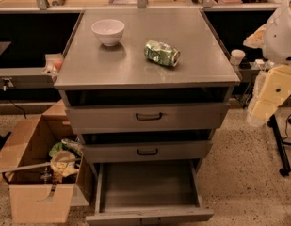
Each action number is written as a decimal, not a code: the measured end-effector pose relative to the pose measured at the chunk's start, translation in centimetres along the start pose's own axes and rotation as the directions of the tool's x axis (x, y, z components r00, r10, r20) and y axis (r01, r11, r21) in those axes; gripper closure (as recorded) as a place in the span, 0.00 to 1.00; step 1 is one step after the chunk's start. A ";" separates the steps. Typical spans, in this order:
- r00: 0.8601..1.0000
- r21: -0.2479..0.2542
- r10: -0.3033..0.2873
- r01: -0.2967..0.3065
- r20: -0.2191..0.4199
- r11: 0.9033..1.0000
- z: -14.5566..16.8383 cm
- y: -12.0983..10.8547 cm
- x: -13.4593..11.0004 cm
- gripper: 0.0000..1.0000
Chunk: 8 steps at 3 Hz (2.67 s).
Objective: Close bottom drawer
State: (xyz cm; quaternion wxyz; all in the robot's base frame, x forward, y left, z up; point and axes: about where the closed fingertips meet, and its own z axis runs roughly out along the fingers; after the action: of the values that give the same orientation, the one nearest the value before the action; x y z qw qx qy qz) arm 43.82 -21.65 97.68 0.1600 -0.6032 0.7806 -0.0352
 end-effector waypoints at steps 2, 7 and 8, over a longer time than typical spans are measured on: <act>1.000 -0.025 -0.011 0.011 -0.019 1.000 3.4 1.1 0.3 0.00; 1.000 -0.377 -0.026 0.028 0.012 0.926 35.2 18.6 4.3 0.00; 0.996 -0.465 0.007 0.037 0.092 0.885 42.9 23.3 3.8 0.00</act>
Offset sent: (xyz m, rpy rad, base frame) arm -0.0051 0.0171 -0.1444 -0.0594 0.1269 0.0437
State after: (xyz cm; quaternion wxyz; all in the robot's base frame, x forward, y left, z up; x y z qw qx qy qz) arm 33.84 -13.07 50.55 0.0456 -0.6310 0.7534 0.1794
